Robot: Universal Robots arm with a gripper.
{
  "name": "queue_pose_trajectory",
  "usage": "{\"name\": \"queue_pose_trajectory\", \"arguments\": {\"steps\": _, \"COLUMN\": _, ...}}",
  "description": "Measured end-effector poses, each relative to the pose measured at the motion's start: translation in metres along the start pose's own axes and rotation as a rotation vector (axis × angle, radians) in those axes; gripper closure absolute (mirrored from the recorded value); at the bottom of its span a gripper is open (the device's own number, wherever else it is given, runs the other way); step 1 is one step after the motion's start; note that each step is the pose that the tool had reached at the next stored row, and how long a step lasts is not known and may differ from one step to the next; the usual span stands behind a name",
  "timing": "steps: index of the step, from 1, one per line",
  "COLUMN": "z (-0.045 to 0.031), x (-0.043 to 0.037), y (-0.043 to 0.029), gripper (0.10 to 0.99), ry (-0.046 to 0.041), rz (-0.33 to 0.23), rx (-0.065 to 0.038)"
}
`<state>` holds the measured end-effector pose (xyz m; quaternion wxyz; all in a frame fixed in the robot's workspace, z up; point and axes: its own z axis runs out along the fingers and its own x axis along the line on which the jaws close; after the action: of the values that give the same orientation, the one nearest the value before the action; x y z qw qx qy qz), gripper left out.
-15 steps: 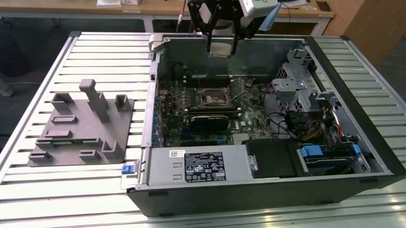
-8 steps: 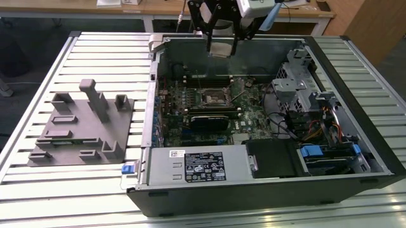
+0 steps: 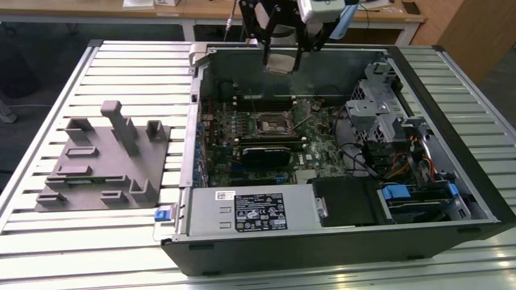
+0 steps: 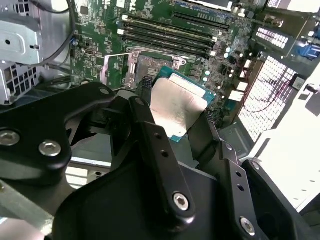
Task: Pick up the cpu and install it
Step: 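Place the cpu into insertion slot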
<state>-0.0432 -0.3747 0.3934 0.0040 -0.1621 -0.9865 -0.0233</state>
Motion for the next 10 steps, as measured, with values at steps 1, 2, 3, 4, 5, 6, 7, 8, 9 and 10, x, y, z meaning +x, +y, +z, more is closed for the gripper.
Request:
{"name": "queue_pose_trajectory", "arguments": {"steps": 1, "z": 0.0000, "x": 0.0000, "y": 0.0000, "gripper": 0.545, "ry": -0.0004, "rz": 0.008, "rx": 0.000}}
{"name": "queue_pose_trajectory", "arguments": {"steps": 2, "z": 0.0000, "x": 0.0000, "y": 0.0000, "gripper": 0.545, "ry": -0.0008, "rz": 0.017, "rx": 0.000}}
{"name": "queue_pose_trajectory", "arguments": {"steps": 3, "z": 0.0000, "x": 0.0000, "y": 0.0000, "gripper": 0.545, "ry": -0.0012, "rz": 0.027, "rx": 0.000}}
{"name": "queue_pose_trajectory", "arguments": {"steps": 4, "z": 0.0000, "x": 0.0000, "y": 0.0000, "gripper": 0.545, "ry": -0.0016, "rz": 0.035, "rx": -0.001}}
{"name": "queue_pose_trajectory", "arguments": {"steps": 5, "z": 0.0000, "x": 0.0000, "y": 0.0000, "gripper": 0.545, "ry": -0.0019, "rz": 0.044, "rx": -0.001}}
{"name": "queue_pose_trajectory", "arguments": {"steps": 6, "z": 0.0000, "x": 0.0000, "y": 0.0000, "gripper": 0.545, "ry": -0.0024, "rz": 0.052, "rx": -0.001}}
{"name": "queue_pose_trajectory", "arguments": {"steps": 7, "z": 0.0001, "x": 0.0000, "y": 0.0000, "gripper": 0.545, "ry": -0.0027, "rz": 0.060, "rx": -0.001}}
{"name": "queue_pose_trajectory", "arguments": {"steps": 8, "z": 0.0001, "x": 0.0000, "y": 0.0000, "gripper": 0.545, "ry": -0.0031, "rz": 0.068, "rx": -0.001}}
{"name": "queue_pose_trajectory", "arguments": {"steps": 9, "z": 0.0001, "x": 0.0000, "y": 0.0000, "gripper": 0.545, "ry": -0.0034, "rz": 0.076, "rx": -0.001}}
{"name": "queue_pose_trajectory", "arguments": {"steps": 10, "z": 0.0001, "x": 0.0000, "y": 0.0000, "gripper": 0.545, "ry": -0.0037, "rz": 0.083, "rx": -0.001}}
